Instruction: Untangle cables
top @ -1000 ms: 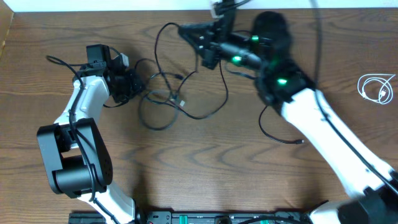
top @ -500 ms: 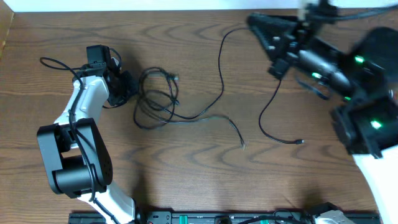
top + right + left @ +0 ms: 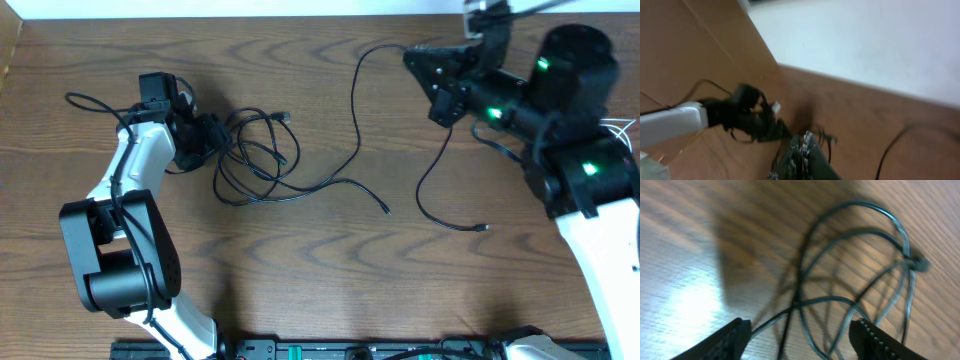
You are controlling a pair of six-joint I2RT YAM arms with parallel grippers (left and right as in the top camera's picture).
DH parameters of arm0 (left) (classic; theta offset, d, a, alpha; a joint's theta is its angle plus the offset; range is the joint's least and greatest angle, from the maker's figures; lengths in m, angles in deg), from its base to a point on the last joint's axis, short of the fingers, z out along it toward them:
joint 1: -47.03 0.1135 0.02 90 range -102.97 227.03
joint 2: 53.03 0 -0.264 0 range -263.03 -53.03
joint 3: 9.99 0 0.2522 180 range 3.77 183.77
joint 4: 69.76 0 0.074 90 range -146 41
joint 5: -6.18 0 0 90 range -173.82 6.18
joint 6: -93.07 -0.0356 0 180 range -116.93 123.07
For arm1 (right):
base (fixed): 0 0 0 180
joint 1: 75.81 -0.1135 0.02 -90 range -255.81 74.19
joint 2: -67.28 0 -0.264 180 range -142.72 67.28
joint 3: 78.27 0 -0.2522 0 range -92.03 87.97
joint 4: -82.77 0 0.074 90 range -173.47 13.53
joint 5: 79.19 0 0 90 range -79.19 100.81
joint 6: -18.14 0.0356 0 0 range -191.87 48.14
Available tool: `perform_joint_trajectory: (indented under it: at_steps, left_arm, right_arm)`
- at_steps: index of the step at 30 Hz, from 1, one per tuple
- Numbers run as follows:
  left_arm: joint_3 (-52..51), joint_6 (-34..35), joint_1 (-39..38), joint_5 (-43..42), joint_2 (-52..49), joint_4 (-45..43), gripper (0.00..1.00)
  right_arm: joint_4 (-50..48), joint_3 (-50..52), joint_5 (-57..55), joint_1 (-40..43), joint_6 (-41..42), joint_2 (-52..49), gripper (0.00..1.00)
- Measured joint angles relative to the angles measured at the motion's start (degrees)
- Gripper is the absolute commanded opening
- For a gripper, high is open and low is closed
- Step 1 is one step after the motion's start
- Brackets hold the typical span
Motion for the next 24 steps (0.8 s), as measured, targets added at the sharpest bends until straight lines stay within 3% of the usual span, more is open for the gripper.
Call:
perform_joint_trajectory:
  at_steps: [5,10,24]
  left_arm:
    - [0.0,-6.4,-0.2,-8.9,0.0,-1.4,0.69]
    - [0.0,-8.5,-2.1,-9.7,0.0,-2.3,0.62]
    - [0.0,-5.2,-14.6,13.7,0.0,-3.6,0.56]
  right_arm:
    - [2.7,0.0,-0.3,-0.1,-0.1,-4.5,0.16]
    - [3.0,0.0,-0.5,-1.0,-0.2,-7.9,0.16]
    - [3.9,0.0,-1.4,-4.5,-0.2,-12.1,0.17]
